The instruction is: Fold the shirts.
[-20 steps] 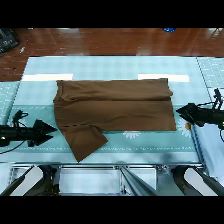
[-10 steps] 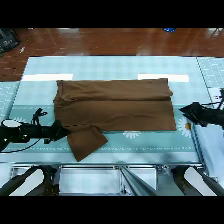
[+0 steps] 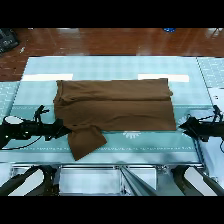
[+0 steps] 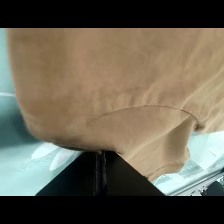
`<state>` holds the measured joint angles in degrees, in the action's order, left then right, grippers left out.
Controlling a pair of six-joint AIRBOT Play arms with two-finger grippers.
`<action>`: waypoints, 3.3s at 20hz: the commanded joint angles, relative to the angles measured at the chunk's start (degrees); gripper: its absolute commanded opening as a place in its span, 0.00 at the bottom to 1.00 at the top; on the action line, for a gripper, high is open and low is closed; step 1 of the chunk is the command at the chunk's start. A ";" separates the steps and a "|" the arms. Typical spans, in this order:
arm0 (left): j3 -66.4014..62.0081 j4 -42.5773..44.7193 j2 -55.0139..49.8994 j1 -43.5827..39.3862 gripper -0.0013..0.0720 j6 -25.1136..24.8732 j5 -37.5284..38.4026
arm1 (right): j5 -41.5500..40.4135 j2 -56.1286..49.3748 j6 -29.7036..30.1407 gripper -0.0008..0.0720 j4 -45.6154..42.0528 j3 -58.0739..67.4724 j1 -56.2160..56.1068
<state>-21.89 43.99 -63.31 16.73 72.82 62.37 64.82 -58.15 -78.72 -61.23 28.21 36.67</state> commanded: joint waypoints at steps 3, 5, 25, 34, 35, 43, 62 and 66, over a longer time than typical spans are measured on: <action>-0.11 -0.04 -0.04 -0.09 0.04 -0.42 0.20 | 0.50 -0.81 -0.31 0.57 0.44 -0.70 -2.91; -0.11 -0.07 -0.04 -0.09 0.04 -0.39 0.17 | 0.92 -4.09 0.98 0.57 3.93 -0.70 -2.91; -29.44 -0.02 -4.20 0.26 0.04 -0.04 5.97 | 4.66 -17.42 13.31 0.05 19.71 25.49 -9.92; -60.46 -0.07 -34.67 -5.92 0.04 9.53 4.98 | 1.84 -38.49 5.09 0.05 18.64 49.90 -17.64; -63.87 -0.07 -37.46 -6.27 0.04 10.84 5.40 | 1.77 -40.39 4.52 0.05 18.64 51.60 -17.99; -73.61 -0.11 -47.39 -7.50 0.43 11.91 9.60 | -2.05 -46.95 3.04 0.58 18.75 56.96 -18.29; -26.36 14.29 4.17 -15.04 0.70 10.12 -12.46 | -1.90 -45.20 2.58 0.58 18.75 46.64 -11.87; -26.32 13.88 3.65 -20.33 0.70 10.14 -15.65 | -1.33 -49.22 2.25 0.58 20.02 48.94 -17.64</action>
<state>-50.63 58.06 -60.97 0.45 83.09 51.18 63.31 -104.51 -76.36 -42.26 76.07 22.72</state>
